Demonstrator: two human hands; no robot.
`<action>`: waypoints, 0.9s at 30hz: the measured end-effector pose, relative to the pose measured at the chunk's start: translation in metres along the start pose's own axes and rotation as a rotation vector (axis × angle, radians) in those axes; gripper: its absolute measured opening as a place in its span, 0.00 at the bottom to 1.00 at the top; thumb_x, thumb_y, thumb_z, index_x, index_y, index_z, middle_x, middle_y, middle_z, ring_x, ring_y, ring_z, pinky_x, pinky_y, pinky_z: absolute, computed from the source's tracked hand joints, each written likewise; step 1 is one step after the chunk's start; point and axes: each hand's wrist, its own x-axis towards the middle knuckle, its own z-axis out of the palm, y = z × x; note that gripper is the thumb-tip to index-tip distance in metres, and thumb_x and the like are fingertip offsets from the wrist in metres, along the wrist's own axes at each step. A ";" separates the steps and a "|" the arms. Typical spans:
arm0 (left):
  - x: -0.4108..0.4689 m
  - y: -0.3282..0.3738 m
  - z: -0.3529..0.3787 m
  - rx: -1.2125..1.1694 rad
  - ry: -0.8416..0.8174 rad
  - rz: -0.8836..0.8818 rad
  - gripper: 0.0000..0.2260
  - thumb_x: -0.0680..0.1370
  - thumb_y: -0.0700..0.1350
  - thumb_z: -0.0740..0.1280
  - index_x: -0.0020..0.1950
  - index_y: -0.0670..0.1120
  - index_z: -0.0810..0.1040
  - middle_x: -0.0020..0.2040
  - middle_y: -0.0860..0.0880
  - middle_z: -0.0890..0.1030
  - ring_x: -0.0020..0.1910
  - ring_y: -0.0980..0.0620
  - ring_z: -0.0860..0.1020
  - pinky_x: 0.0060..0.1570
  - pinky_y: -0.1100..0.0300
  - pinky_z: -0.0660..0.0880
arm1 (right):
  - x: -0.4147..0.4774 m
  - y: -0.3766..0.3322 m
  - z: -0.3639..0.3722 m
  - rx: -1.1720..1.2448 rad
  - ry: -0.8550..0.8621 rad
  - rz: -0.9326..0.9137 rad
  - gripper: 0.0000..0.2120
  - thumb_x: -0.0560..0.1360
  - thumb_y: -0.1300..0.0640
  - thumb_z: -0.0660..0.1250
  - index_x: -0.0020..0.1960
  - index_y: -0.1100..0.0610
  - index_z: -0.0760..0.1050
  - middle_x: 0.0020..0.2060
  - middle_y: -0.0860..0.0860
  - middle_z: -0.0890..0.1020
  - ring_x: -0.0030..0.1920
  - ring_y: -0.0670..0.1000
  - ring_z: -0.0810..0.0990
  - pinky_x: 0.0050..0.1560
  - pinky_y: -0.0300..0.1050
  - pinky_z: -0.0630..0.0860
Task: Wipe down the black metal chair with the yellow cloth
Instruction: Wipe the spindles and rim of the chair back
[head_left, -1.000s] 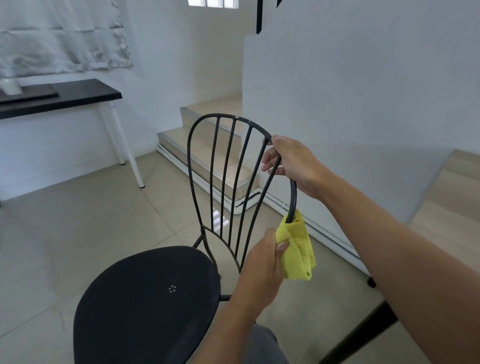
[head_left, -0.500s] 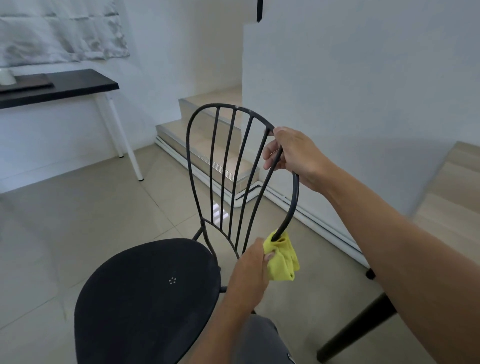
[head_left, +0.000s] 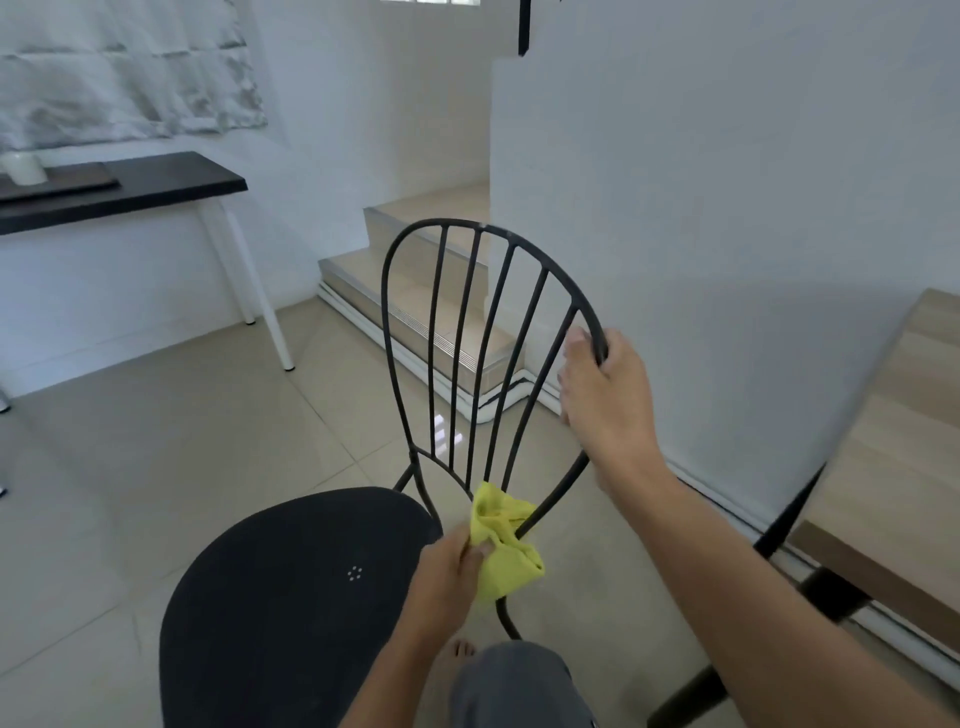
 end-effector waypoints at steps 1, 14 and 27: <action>-0.001 -0.001 -0.007 -0.049 0.071 -0.013 0.08 0.81 0.44 0.63 0.43 0.51 0.75 0.38 0.53 0.79 0.36 0.55 0.77 0.37 0.63 0.74 | -0.006 0.003 0.002 0.055 0.007 0.023 0.14 0.81 0.43 0.57 0.40 0.48 0.68 0.30 0.47 0.70 0.31 0.49 0.68 0.34 0.48 0.69; 0.037 0.149 -0.145 0.002 0.631 0.208 0.12 0.80 0.45 0.64 0.39 0.40 0.73 0.33 0.45 0.73 0.30 0.51 0.69 0.33 0.60 0.65 | -0.023 -0.015 -0.029 0.268 -0.189 0.103 0.18 0.83 0.43 0.53 0.41 0.54 0.63 0.25 0.47 0.61 0.23 0.46 0.57 0.23 0.40 0.57; 0.119 0.274 -0.102 0.595 0.190 0.611 0.10 0.78 0.46 0.61 0.43 0.41 0.75 0.51 0.48 0.68 0.43 0.49 0.73 0.44 0.57 0.70 | -0.009 -0.006 -0.043 -0.018 -0.157 -0.007 0.23 0.80 0.34 0.50 0.43 0.53 0.67 0.31 0.47 0.70 0.29 0.47 0.68 0.34 0.47 0.68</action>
